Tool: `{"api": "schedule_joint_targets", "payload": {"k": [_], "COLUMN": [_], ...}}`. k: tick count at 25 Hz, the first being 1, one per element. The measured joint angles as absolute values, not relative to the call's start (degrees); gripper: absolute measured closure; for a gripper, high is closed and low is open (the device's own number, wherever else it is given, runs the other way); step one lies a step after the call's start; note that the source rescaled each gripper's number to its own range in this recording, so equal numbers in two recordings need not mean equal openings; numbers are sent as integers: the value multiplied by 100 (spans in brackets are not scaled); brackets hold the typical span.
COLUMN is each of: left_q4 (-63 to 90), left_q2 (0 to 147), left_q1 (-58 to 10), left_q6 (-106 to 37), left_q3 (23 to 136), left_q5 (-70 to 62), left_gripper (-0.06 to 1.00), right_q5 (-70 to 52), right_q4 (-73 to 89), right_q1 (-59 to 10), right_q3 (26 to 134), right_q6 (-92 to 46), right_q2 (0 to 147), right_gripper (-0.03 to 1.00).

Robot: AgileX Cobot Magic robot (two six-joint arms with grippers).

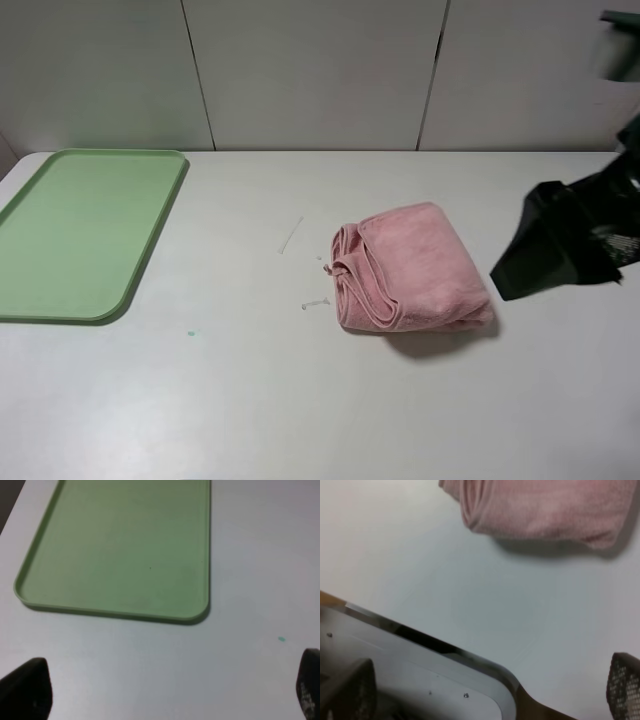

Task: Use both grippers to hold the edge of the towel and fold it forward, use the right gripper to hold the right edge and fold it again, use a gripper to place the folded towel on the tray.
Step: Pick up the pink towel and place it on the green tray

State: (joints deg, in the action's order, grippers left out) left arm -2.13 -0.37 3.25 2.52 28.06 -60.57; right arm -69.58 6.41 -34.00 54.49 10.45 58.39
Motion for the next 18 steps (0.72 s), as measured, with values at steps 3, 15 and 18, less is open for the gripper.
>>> {"api": "schedule_joint_targets", "payload": {"k": [3, 15, 18], "left_q4": [-213, -213, -213], "left_q2": [-37, -37, -37], "left_q1": [325, 325, 325], "left_q6": [252, 252, 252], "left_q3": [2806, 2806, 2806], "left_q5": [-6057, -6057, -6057], "left_gripper": [-4, -4, -4], "right_q5": [-6969, -6772, -6540], "right_q4": [641, 88, -75], "right_q1": [-3400, -2438, -1830], "right_q3": [5127, 3914, 3682], "right_q6": [1011, 1009, 1009], "right_q2": [5130, 2139, 1502], "right_gripper": [-3, -3, -3]}}
